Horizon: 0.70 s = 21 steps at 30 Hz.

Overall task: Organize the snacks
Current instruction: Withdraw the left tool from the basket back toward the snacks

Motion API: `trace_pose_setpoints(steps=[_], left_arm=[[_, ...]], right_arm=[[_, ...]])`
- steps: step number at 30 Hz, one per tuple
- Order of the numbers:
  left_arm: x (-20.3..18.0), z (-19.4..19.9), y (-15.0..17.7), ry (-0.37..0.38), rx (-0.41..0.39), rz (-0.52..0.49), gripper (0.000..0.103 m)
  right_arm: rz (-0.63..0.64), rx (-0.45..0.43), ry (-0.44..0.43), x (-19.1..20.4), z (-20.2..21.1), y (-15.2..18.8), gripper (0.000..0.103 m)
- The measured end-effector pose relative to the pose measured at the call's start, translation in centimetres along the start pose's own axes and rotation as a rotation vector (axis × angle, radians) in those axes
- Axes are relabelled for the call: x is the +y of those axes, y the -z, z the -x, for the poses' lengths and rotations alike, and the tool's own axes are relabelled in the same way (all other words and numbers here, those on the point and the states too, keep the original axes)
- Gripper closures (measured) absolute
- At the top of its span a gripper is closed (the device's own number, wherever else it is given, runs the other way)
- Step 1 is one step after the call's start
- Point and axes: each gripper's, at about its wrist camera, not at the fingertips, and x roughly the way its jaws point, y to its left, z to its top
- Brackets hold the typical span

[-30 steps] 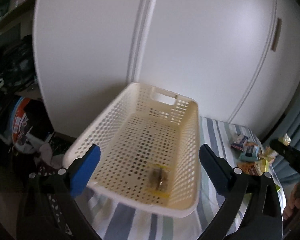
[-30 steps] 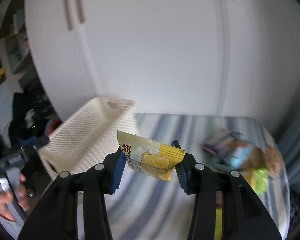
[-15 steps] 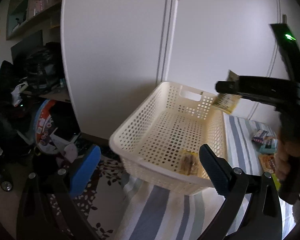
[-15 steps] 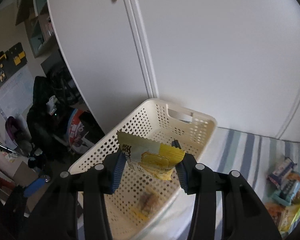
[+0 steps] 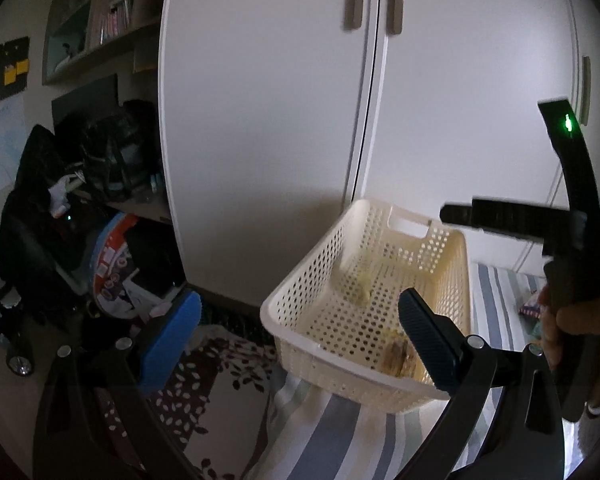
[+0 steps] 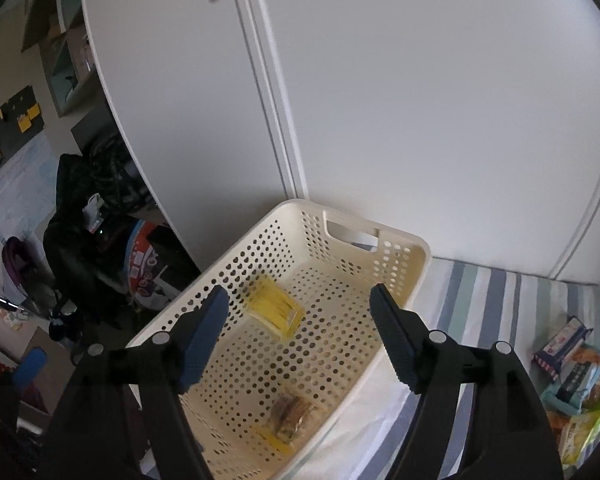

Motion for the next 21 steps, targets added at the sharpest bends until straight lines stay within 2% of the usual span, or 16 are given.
trace_pose_setpoints(steps=[3, 11, 16, 21], left_arm=[[-0.7, 0.4, -0.4, 0.0, -0.016, -0.012, 0.003], [-2.1, 1.4, -0.7, 0.084, -0.053, -0.002, 0.003], [-3.1, 1.8, -1.0, 0.131, -0.063, 0.008, 0.003], [-5.1, 2.3, -1.1, 0.153, -0.071, -0.026, 0.003]], right_arm=[[-0.012, 0.0, 0.004, -0.6, 0.4, 0.3, 0.03], [-0.049, -0.01, 0.021, -3.1, 2.2, 1.5, 0.03], [-0.103, -0.02, 0.053, -6.1, 3.8, 2.2, 0.03], [-0.161, -0.039, 0.088, -9.4, 6.1, 3.1, 0.03]])
